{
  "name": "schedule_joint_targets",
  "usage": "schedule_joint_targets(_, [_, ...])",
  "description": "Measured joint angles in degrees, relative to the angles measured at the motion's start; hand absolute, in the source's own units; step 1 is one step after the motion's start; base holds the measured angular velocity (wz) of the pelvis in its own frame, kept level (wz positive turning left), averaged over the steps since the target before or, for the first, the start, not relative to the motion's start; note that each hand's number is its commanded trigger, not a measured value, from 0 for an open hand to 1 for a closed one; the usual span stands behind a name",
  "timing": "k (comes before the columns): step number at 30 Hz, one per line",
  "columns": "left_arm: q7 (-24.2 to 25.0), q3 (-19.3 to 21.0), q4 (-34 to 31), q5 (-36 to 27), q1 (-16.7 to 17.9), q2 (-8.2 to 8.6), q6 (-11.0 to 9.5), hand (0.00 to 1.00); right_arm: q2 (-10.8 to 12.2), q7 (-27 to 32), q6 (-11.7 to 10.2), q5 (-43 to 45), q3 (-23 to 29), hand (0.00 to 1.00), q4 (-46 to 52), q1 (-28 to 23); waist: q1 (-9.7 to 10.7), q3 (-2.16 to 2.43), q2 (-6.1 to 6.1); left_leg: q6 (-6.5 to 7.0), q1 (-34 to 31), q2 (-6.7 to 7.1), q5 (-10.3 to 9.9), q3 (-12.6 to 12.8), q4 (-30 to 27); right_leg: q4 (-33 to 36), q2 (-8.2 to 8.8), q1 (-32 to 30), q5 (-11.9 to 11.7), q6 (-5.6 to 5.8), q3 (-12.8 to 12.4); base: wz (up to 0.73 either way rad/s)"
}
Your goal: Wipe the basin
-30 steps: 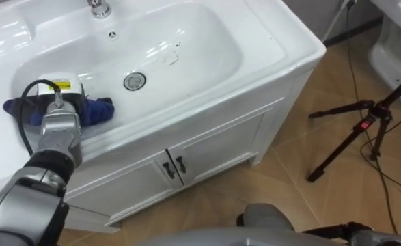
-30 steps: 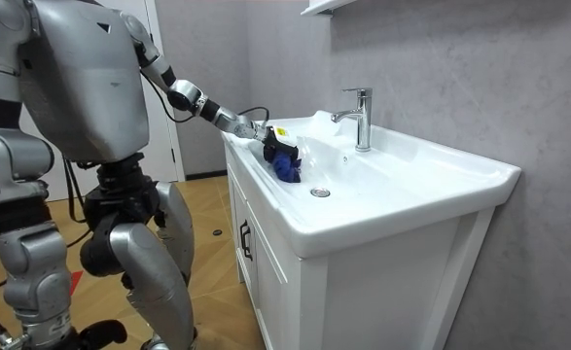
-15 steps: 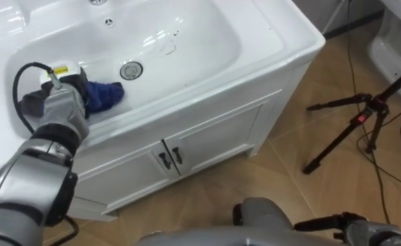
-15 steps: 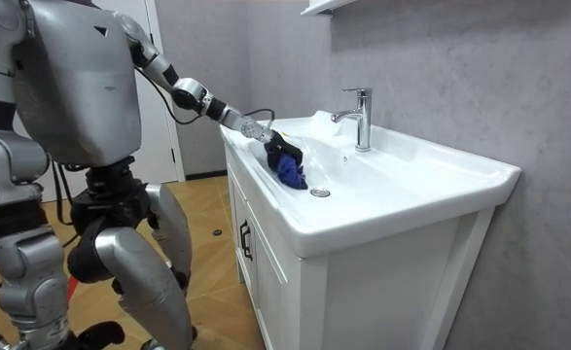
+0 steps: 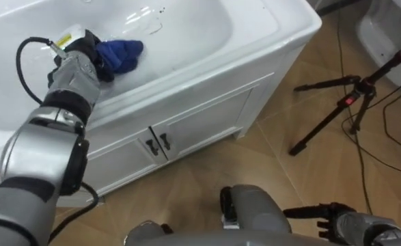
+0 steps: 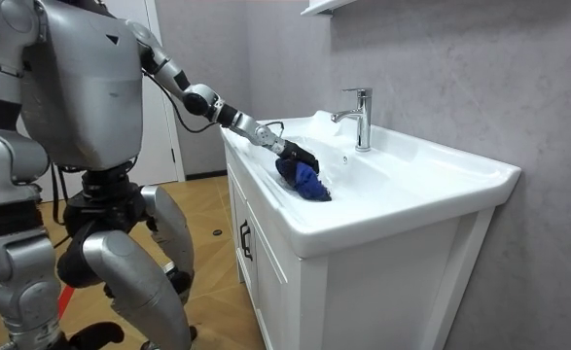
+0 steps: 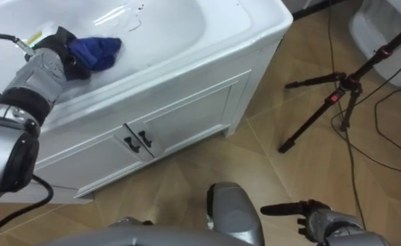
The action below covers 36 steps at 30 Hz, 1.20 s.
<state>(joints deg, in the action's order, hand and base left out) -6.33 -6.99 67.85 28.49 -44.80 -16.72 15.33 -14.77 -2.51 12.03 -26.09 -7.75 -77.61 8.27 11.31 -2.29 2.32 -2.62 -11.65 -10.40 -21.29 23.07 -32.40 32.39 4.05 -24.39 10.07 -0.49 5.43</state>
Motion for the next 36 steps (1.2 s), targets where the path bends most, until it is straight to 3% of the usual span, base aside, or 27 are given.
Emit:
schedule_joint_targets(2, [-1.12, 0.05, 0.69, -2.73, -0.84, 0.01, -0.44, 1.0, 0.03, 0.0, -0.16, -1.77, -0.03, 0.0, 0.18, 0.4, 0.26, 0.06, -0.36, -0.06, -0.67, -0.43, -0.37, 0.46, -0.72, 0.28, -0.13, -0.87, -0.1, -0.17, 0.14, -0.15])
schedule_joint_targets(3, [-1.72, -0.01, 1.4, -4.74, -1.69, 0.04, -0.42, 1.0, 0.03, 0.02, -0.39, -3.17, -0.08, 0.0, 0.19, 0.81, 0.8, -0.3, -0.59, -0.12, -0.88, -0.98, -0.76, 0.53, -1.48, 0.28, -0.46, -0.92, -0.15, -0.24, 0.28, -0.14])
schedule_joint_targets(5, [-2.49, -0.14, 2.04, -7.84, -2.02, -0.02, -0.66, 1.0, 0.01, 0.01, -1.22, -5.19, -0.15, 0.0, 0.26, 0.84, 1.16, -0.47, -0.89, -0.28, -0.66, -1.64, -1.21, 1.15, -2.01, 0.32, -0.93, -0.92, -0.22, -0.37, 0.37, -0.22])
schedule_joint_targets(8, [-4.06, -0.03, 2.57, -13.04, -2.08, -0.39, -2.35, 1.0, -0.12, 0.2, -2.44, -5.58, -0.12, 0.0, 0.15, 1.13, 1.67, -1.19, -2.3, -0.62, -0.93, -2.89, -2.13, 1.72, -3.3, 0.42, -1.06, -1.18, -0.29, -0.9, 2.27, -0.2])
schedule_joint_targets(11, [-5.2, -0.13, 2.55, -15.14, -2.08, -0.51, -2.95, 1.0, -0.07, 0.39, -2.7, -6.38, -0.15, 0.0, 0.08, 1.38, 2.35, -0.98, -3.16, -0.72, -1.59, -3.01, -2.18, 1.92, -3.36, 0.94, -0.88, -2.27, -0.02, -1.34, 2.78, -0.04])
schedule_joint_targets(16, [-8.51, -1.16, 2.52, -18.46, -2.16, -0.35, -3.99, 1.0, -0.08, 1.12, -4.06, -9.71, -2.07, 0.0, -0.41, 1.69, 2.96, -1.0, -3.08, -0.9, -2.64, -3.12, -2.27, 2.0, -5.29, 3.53, -0.42, -4.03, 1.22, -2.01, 2.77, -0.01])
schedule_joint_targets(24, [-11.31, -1.2, 2.47, -26.91, -2.82, 0.22, -4.79, 1.0, -0.13, 1.11, -4.7, -14.32, -3.37, 0.0, -0.21, 1.17, 4.16, -1.0, -3.06, -0.74, -4.64, -3.17, -2.48, 2.02, -6.17, 4.37, -0.14, -5.95, 0.87, -2.09, 2.55, 0.0])
schedule_joint_targets(36, [-13.41, -2.74, 2.09, -32.99, -3.49, 0.63, -5.53, 1.0, -0.15, 1.09, -5.43, -15.02, -6.79, 0.0, -0.13, 0.55, 4.34, -0.98, -3.14, -0.83, -5.01, -3.42, -2.53, 2.31, -6.43, 4.55, -0.31, -6.58, 0.55, -2.28, 2.57, 0.0])
